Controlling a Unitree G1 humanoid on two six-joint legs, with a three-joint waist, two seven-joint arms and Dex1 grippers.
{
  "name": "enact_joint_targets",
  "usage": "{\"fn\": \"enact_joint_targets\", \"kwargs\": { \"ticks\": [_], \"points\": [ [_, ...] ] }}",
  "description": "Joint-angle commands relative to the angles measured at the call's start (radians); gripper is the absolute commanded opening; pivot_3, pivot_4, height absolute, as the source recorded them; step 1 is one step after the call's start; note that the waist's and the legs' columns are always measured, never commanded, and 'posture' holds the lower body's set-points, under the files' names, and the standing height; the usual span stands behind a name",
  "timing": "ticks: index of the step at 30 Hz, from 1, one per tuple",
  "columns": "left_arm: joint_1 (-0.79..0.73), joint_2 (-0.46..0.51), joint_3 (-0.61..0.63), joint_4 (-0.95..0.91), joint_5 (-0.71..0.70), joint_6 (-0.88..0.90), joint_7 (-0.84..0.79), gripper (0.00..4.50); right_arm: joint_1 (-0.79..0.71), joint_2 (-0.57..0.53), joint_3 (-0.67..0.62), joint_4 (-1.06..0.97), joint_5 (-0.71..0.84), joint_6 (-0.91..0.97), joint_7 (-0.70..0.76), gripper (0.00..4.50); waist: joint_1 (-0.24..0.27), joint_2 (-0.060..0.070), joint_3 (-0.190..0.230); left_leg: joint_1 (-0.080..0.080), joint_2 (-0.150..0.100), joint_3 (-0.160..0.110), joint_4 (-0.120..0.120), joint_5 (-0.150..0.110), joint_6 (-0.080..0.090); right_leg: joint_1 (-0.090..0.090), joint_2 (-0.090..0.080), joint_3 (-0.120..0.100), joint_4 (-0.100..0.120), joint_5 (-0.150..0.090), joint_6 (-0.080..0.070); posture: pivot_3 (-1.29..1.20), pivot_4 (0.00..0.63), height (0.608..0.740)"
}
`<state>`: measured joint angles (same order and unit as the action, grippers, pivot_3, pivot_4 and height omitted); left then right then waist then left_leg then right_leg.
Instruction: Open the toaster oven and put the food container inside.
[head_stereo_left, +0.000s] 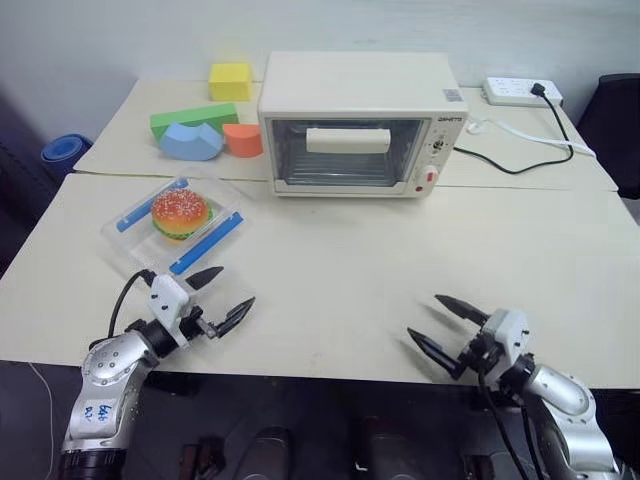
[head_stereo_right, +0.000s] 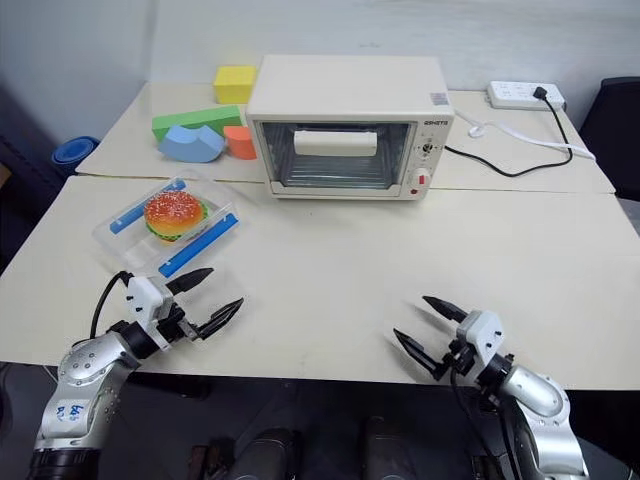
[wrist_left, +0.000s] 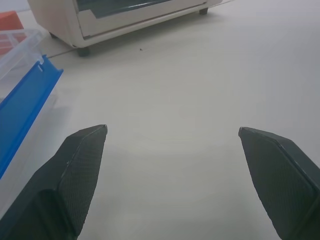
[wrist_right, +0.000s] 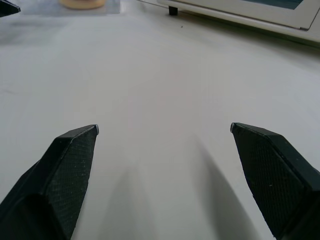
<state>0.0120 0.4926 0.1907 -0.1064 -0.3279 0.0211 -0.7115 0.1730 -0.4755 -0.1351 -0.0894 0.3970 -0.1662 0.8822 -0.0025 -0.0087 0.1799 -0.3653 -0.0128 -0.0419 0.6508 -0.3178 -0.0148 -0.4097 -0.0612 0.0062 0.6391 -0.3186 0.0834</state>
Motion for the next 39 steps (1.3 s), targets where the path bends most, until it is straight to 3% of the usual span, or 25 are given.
{"fn": "enact_joint_targets", "kwargs": {
  "ticks": [1,5,11,18,24,30,39],
  "points": [
    [0.003,0.01,0.008,-0.033,-0.034,0.019,-0.016,4.5,-0.007,0.002,-0.025,-0.044,0.025,-0.024,-0.003,4.43,-0.002,0.0,0.0,0.0,0.0,0.0,0.0,0.0,0.0,0.0,0.0,0.0,0.0,0.0,0.0,0.0,0.15,0.74],
    [-0.004,0.047,0.066,-0.104,-0.261,0.199,-0.108,4.5,-0.109,-0.005,-0.013,-0.061,0.073,0.049,-0.014,4.43,-0.004,0.0,0.0,0.001,0.0,0.0,0.0,0.0,0.0,0.0,0.0,0.0,0.002,0.0,0.0,0.0,0.15,0.74],
    [-0.044,0.188,0.149,-0.189,-0.496,0.42,-0.202,4.5,-0.449,-0.02,0.016,0.037,0.089,0.22,-0.035,4.43,-0.008,0.001,0.0,0.0,0.001,-0.002,0.001,0.001,-0.001,-0.001,0.0,-0.001,0.004,-0.001,-0.001,0.0,0.15,0.74],
    [-0.181,0.147,0.177,-0.147,-0.485,0.383,-0.138,4.5,-0.896,0.043,0.06,0.436,-0.016,0.211,-0.045,4.43,-0.003,0.002,0.001,-0.002,0.0,-0.002,0.001,0.003,-0.005,-0.004,0.0,-0.002,0.004,-0.001,-0.002,0.0,0.15,0.74],
    [-0.199,0.099,0.2,-0.138,-0.479,0.372,-0.089,4.5,-1.09,0.104,0.062,0.646,-0.069,0.155,-0.054,4.43,-0.012,0.002,0.001,-0.006,-0.001,-0.001,0.002,0.003,-0.005,-0.005,0.0,-0.002,0.005,-0.001,-0.002,0.0,0.15,0.74],
    [-0.195,0.081,0.196,-0.142,-0.469,0.37,-0.072,4.5,-1.134,0.149,0.07,0.686,-0.077,0.126,-0.013,4.43,-0.026,0.002,0.001,-0.006,-0.001,-0.001,0.002,0.002,-0.005,-0.005,0.0,-0.002,0.005,-0.001,-0.001,0.0,0.15,0.74],
    [-0.225,0.065,0.175,-0.132,-0.436,0.361,-0.032,4.5,-0.985,0.139,0.099,0.448,-0.035,0.239,0.067,4.43,-0.026,0.002,0.001,-0.006,0.0,-0.001,0.003,0.003,-0.005,-0.005,0.0,-0.002,0.006,-0.001,-0.001,0.0,0.15,0.74]
  ]
}}
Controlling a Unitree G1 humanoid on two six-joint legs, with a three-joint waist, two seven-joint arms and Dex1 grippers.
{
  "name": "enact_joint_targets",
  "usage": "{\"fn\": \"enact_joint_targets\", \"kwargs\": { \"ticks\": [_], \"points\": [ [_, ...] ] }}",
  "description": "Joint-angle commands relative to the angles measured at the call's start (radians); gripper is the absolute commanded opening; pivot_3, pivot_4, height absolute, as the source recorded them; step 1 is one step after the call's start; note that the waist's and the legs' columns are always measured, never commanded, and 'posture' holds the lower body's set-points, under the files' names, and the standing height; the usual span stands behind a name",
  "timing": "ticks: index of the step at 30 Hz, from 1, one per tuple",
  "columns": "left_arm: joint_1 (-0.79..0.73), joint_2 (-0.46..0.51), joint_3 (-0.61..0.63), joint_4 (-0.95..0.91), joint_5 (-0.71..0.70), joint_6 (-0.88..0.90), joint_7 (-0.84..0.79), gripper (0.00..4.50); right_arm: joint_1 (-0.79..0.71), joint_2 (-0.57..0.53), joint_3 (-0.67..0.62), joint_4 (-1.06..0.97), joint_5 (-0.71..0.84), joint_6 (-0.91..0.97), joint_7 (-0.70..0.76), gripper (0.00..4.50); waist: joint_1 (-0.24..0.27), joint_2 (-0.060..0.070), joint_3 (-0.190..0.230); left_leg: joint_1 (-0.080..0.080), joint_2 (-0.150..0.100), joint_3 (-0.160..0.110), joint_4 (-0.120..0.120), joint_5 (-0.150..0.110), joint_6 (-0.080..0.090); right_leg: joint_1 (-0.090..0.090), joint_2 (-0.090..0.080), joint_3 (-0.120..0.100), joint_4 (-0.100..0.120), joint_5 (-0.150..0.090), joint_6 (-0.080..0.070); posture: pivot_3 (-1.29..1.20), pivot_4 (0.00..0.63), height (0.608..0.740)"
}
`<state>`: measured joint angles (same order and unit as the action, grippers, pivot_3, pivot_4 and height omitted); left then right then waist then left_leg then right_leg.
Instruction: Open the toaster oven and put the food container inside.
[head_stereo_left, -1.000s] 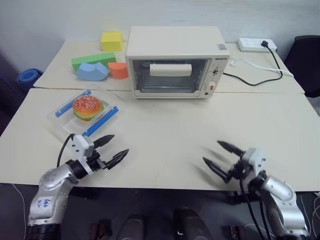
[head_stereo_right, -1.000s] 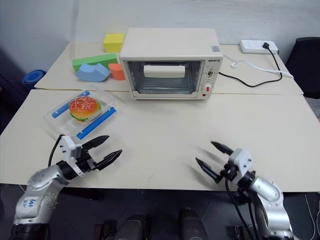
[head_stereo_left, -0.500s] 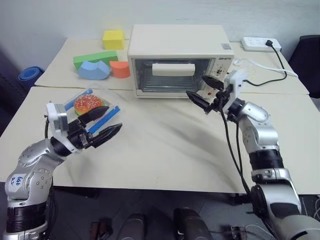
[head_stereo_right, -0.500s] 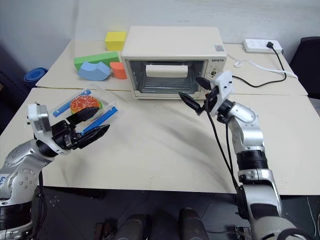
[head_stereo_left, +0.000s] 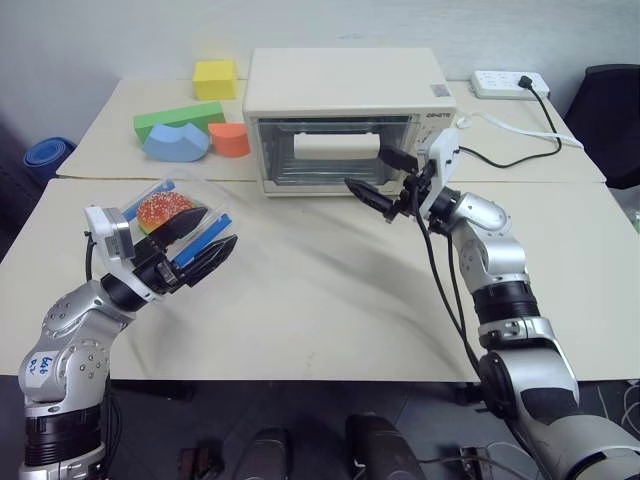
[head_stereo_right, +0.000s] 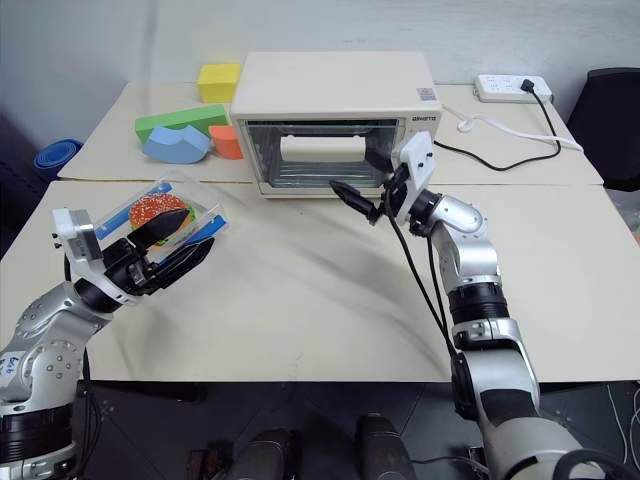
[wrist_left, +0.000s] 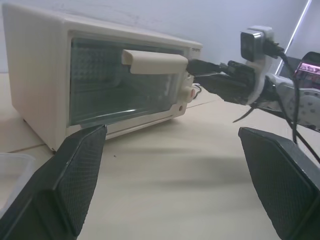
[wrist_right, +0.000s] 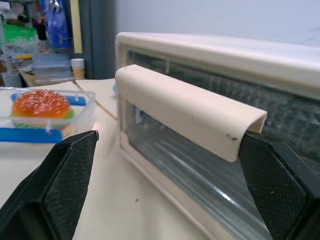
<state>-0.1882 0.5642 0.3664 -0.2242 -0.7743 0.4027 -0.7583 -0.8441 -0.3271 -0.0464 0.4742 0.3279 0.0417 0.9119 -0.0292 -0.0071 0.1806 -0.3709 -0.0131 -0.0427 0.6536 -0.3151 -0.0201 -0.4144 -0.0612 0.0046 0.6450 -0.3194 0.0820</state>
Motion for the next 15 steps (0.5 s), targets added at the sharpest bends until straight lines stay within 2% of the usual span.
{"fn": "enact_joint_targets", "kwargs": {
  "ticks": [1,5,15],
  "points": [
    [-0.04,-0.011,-0.002,-0.006,0.01,-0.024,0.017,4.5,0.055,-0.015,0.017,-0.145,0.032,0.041,0.046,4.43,0.0,0.0,0.0,0.0,0.0,0.0,0.0,0.0,0.0,0.0,0.0,0.0,0.0,0.0,0.0,0.0,0.15,0.74],
    [-0.149,-0.011,-0.022,0.093,0.067,-0.042,0.051,4.5,0.155,-0.056,0.062,-0.212,-0.009,0.027,0.097,4.43,0.002,0.0,0.0,0.001,0.0,0.0,0.001,0.0,0.0,0.0,0.0,0.0,0.0,0.0,0.0,0.0,0.15,0.74],
    [-0.524,-0.045,-0.125,0.501,0.235,-0.104,0.069,1.44,0.201,-0.059,0.085,-0.19,-0.045,-0.039,0.107,4.5,-0.002,0.0,0.0,0.0,0.0,0.001,0.003,0.0,-0.001,-0.001,0.001,0.0,0.002,0.0,0.0,0.0,0.15,0.74]
  ]
}}
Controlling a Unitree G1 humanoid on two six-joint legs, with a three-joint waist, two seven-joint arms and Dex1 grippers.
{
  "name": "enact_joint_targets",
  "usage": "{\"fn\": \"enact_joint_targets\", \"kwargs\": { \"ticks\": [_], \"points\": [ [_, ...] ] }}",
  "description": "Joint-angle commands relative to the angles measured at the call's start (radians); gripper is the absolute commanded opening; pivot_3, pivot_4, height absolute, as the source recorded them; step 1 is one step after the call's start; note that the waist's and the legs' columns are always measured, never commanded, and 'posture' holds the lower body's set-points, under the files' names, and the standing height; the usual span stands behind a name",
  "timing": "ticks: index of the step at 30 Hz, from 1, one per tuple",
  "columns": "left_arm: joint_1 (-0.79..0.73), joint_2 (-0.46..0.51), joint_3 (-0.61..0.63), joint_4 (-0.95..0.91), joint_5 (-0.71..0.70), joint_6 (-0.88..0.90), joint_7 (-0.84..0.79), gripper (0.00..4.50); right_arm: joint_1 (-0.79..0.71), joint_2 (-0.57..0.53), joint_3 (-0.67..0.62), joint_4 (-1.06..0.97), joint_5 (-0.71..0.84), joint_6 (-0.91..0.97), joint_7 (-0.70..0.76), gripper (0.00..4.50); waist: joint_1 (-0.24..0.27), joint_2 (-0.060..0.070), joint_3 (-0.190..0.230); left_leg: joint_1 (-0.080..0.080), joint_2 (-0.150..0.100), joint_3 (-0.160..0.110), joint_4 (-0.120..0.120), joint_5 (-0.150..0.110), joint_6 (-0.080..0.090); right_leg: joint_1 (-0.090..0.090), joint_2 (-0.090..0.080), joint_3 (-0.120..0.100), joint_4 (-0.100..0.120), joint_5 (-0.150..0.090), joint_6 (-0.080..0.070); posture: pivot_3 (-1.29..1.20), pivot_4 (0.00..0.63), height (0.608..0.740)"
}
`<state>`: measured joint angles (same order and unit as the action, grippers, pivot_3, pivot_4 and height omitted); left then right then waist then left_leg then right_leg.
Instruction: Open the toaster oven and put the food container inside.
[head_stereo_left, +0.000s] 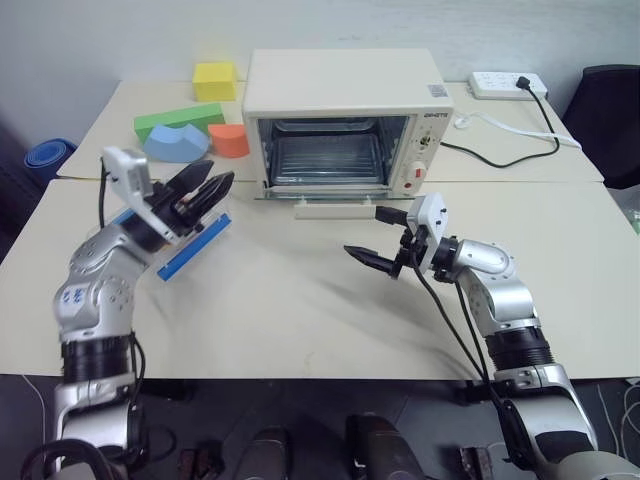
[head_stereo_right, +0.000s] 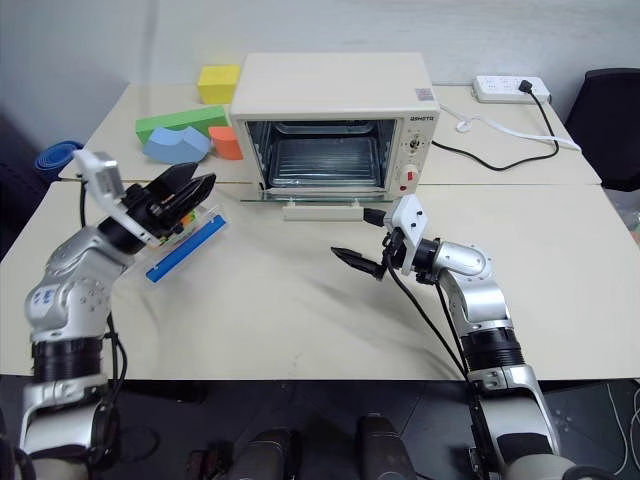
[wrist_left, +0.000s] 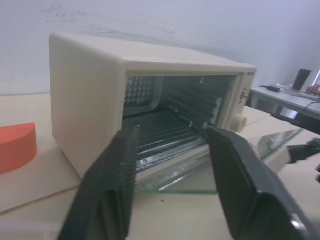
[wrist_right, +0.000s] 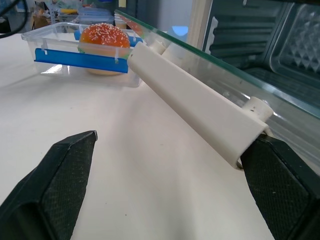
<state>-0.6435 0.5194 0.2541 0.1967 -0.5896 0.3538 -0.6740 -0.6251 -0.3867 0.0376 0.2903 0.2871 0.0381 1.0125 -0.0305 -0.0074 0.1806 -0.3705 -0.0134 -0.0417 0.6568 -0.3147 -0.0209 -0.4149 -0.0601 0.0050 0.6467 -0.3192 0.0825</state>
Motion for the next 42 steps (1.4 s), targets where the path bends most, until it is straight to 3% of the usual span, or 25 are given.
{"fn": "enact_joint_targets", "kwargs": {
  "ticks": [1,5,10,16,24,29,33,36,42],
  "points": [
    [-0.098,-0.002,-0.025,0.123,0.072,-0.075,-0.021,1.18,-0.02,0.001,0.001,-0.001,-0.008,-0.042,0.005,4.5,0.001,0.0,0.0,0.0,0.0,0.0,0.0,0.0,0.0,0.0,0.0,0.0,0.001,0.0,0.0,0.0,0.15,0.74],
    [-0.179,-0.022,-0.095,0.249,0.152,-0.149,-0.087,0.04,-0.013,-0.003,-0.004,0.01,-0.02,-0.069,-0.001,4.5,0.002,0.0,0.0,-0.001,-0.001,0.0,0.0,0.0,0.0,0.0,0.0,0.0,0.001,0.0,0.0,0.0,0.15,0.74],
    [-0.165,-0.029,-0.189,0.27,0.225,-0.188,-0.197,0.04,0.049,-0.026,-0.022,-0.026,-0.021,-0.091,-0.003,4.5,0.003,0.0,0.0,-0.001,-0.001,0.0,0.0,0.0,0.0,0.0,-0.001,0.0,0.001,0.0,0.0,0.0,0.15,0.74],
    [-0.11,-0.05,-0.226,0.222,0.263,-0.174,-0.205,0.04,0.222,-0.079,-0.082,-0.139,0.047,-0.121,0.034,4.5,0.005,0.0,0.0,-0.001,-0.001,0.0,0.0,0.0,0.0,0.0,-0.001,0.0,0.002,0.0,0.001,0.0,0.15,0.74],
    [-0.003,-0.056,-0.291,0.1,0.367,-0.104,-0.111,0.04,0.464,-0.185,-0.247,-0.232,0.142,-0.202,0.056,4.5,0.009,0.0,0.0,0.0,-0.001,0.0,0.002,-0.001,0.002,0.001,-0.001,0.001,0.0,0.001,0.001,0.0,0.15,0.74],
    [0.078,-0.092,-0.284,0.059,0.398,-0.114,-0.028,0.04,0.508,-0.222,-0.285,-0.347,0.28,-0.065,0.089,4.5,0.006,0.0,0.0,0.001,-0.001,0.0,0.002,-0.001,0.002,0.002,-0.001,0.001,0.0,0.001,0.002,0.0,0.15,0.74],
    [0.136,-0.136,-0.232,-0.01,0.335,-0.077,0.003,0.91,0.513,-0.212,-0.279,-0.412,0.302,-0.046,0.081,4.5,0.01,0.0,0.0,0.002,0.0,0.0,0.003,-0.001,0.002,0.003,-0.001,0.001,0.0,0.001,0.002,0.0,0.15,0.74],
    [0.245,-0.138,-0.11,-0.218,0.184,0.004,0.013,1.81,0.513,-0.188,-0.258,-0.45,0.312,-0.046,0.079,4.5,0.005,0.0,0.0,0.001,0.0,0.0,0.003,-0.001,0.002,0.003,-0.001,0.001,-0.001,0.001,0.002,0.0,0.15,0.74],
    [0.584,-0.028,0.238,-0.536,-0.056,0.123,0.026,3.7,0.534,-0.153,-0.226,-0.495,0.318,-0.067,0.103,4.5,0.004,0.0,0.0,0.002,0.004,0.0,0.001,-0.002,0.0,0.002,0.001,0.001,-0.002,0.0,0.001,0.0,0.15,0.74]
  ]
}}
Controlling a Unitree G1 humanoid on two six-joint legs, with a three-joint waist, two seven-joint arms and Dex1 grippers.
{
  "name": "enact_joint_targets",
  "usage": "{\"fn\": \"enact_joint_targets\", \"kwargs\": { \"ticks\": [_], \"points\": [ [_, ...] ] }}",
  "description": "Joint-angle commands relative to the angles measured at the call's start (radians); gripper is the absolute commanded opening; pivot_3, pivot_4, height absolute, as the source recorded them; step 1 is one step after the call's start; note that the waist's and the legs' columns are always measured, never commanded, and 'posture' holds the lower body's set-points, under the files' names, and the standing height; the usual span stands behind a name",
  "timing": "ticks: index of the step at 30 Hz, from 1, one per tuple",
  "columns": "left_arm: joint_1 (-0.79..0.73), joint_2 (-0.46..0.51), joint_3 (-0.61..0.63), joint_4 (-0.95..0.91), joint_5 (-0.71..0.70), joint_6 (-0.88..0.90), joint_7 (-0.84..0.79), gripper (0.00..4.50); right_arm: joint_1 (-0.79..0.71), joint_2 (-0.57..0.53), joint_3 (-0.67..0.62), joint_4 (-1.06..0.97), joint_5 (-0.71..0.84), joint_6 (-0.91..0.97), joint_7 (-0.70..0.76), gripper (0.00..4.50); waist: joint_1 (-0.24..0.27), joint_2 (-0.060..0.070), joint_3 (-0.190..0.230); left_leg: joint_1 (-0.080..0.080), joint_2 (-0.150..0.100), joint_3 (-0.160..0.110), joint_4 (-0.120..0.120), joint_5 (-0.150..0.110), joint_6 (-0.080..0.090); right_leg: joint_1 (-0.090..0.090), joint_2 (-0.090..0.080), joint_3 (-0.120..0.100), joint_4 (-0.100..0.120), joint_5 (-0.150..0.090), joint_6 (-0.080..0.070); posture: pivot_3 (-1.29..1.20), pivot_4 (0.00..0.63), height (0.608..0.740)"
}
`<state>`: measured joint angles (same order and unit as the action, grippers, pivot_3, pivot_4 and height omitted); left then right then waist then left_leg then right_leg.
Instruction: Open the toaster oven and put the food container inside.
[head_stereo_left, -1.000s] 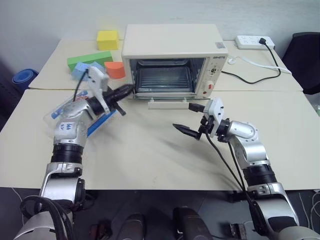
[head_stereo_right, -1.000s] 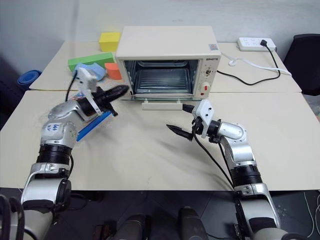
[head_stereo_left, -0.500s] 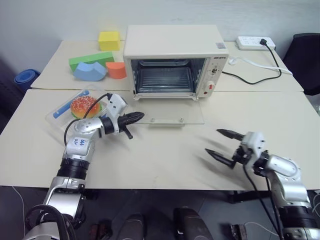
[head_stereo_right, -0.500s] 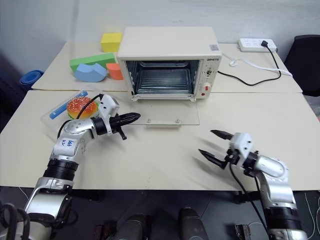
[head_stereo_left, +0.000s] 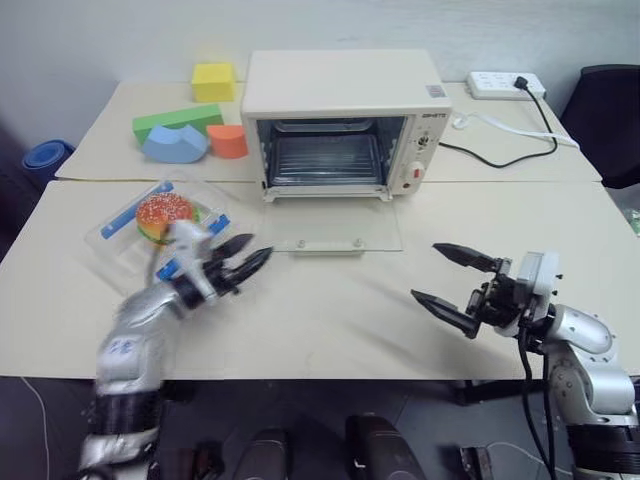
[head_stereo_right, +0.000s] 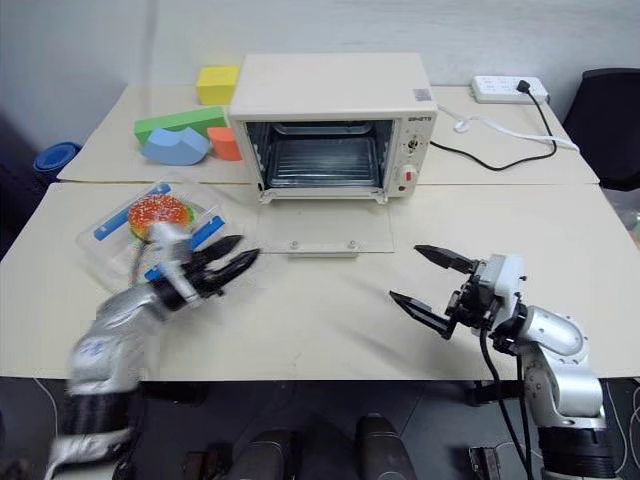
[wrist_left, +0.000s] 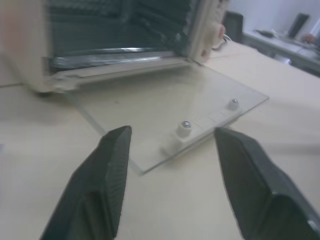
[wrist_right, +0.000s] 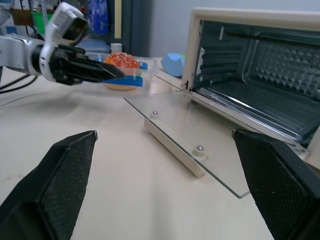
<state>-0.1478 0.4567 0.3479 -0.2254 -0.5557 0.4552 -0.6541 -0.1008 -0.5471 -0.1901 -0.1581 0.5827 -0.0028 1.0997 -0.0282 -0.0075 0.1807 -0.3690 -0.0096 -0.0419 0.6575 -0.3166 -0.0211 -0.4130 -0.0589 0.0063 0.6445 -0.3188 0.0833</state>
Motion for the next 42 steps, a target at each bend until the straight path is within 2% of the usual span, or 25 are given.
{"fn": "enact_joint_targets", "kwargs": {
  "ticks": [1,3,7,11,14,19,24,26,33,36,42],
  "points": [
    [0.144,0.041,0.217,-0.144,-0.112,0.019,0.02,4.0,0.012,0.006,0.006,-0.048,0.02,-0.032,0.029,4.5,0.004,0.0,0.0,0.001,0.0,0.0,0.0,-0.001,0.001,0.001,0.0,0.0,-0.001,0.0,0.0,0.0,0.15,0.74],
    [0.236,0.039,0.338,-0.173,-0.144,0.016,0.056,4.49,0.017,0.01,0.015,-0.047,0.011,-0.05,0.041,4.5,0.009,0.0,0.0,0.001,0.0,0.0,0.001,-0.002,0.004,0.002,-0.001,0.0,-0.001,0.0,0.0,0.0,0.15,0.74],
    [0.401,0.022,0.549,-0.082,-0.137,-0.039,0.103,4.49,0.017,0.031,0.042,-0.036,-0.004,-0.079,0.047,4.5,0.025,0.0,0.0,0.001,0.0,-0.001,0.001,-0.003,0.006,0.003,-0.001,0.0,-0.003,0.0,-0.001,0.0,0.15,0.74],
    [0.431,0.021,0.599,-0.01,-0.162,-0.03,0.144,4.49,0.009,0.054,0.064,-0.031,-0.013,-0.092,0.04,4.5,0.038,0.0,0.0,0.002,-0.001,-0.002,0.0,-0.004,0.006,0.004,-0.002,-0.002,-0.004,-0.001,-0.001,0.0,0.15,0.74],
    [0.382,0.065,0.601,-0.001,-0.216,0.078,0.238,4.49,0.0,0.074,0.073,-0.029,-0.024,-0.118,0.029,4.5,0.045,-0.001,-0.001,0.001,-0.001,-0.002,0.001,-0.004,0.007,0.005,-0.002,-0.002,-0.005,-0.001,-0.001,0.0,0.15,0.74],
    [0.205,0.186,0.593,0.038,-0.42,0.335,0.382,4.49,-0.014,0.088,0.076,-0.045,-0.02,-0.14,0.024,4.5,0.049,-0.003,-0.001,0.001,-0.001,-0.004,0.001,-0.004,0.006,0.004,-0.002,-0.003,-0.003,-0.001,-0.001,0.0,0.15,0.74],
    [0.051,0.289,0.521,0.114,-0.434,0.525,0.548,4.49,-0.047,0.094,0.1,-0.068,-0.003,-0.138,0.037,4.5,0.025,-0.002,-0.001,0.002,-0.001,-0.003,-0.002,-0.004,0.005,0.002,-0.002,-0.002,-0.001,-0.001,-0.002,0.0,0.15,0.74],
    [-0.016,0.302,0.494,0.144,-0.423,0.606,0.639,4.49,-0.052,0.096,0.106,-0.069,0.001,-0.136,0.038,4.5,0.022,-0.002,-0.001,0.002,-0.001,-0.003,-0.004,-0.003,0.003,0.001,-0.001,-0.002,-0.001,-0.001,-0.002,0.0,0.15,0.74],
    [-0.182,0.291,0.367,0.23,-0.379,0.741,0.733,4.49,-0.041,0.11,0.116,-0.061,-0.006,-0.15,0.038,4.5,0.025,-0.003,-0.002,0.001,-0.002,-0.003,-0.004,0.0,-0.001,0.0,-0.001,-0.002,-0.001,-0.001,-0.002,0.0,0.15,0.74],
    [-0.208,0.289,0.325,0.268,-0.342,0.761,0.727,3.89,-0.034,0.116,0.118,-0.06,-0.011,-0.155,0.034,4.5,0.023,-0.003,-0.002,0.001,-0.002,-0.003,-0.004,0.0,-0.001,0.0,-0.001,-0.002,0.0,-0.001,-0.002,0.0,0.15,0.74],
    [-0.237,0.307,0.314,0.304,-0.277,0.75,0.712,2.01,-0.025,0.119,0.121,-0.061,-0.023,-0.163,0.019,4.5,0.022,-0.003,-0.002,0.002,-0.002,-0.003,-0.004,0.0,-0.002,0.0,-0.001,-0.002,0.0,-0.001,-0.002,0.0,0.15,0.74]
  ]
}}
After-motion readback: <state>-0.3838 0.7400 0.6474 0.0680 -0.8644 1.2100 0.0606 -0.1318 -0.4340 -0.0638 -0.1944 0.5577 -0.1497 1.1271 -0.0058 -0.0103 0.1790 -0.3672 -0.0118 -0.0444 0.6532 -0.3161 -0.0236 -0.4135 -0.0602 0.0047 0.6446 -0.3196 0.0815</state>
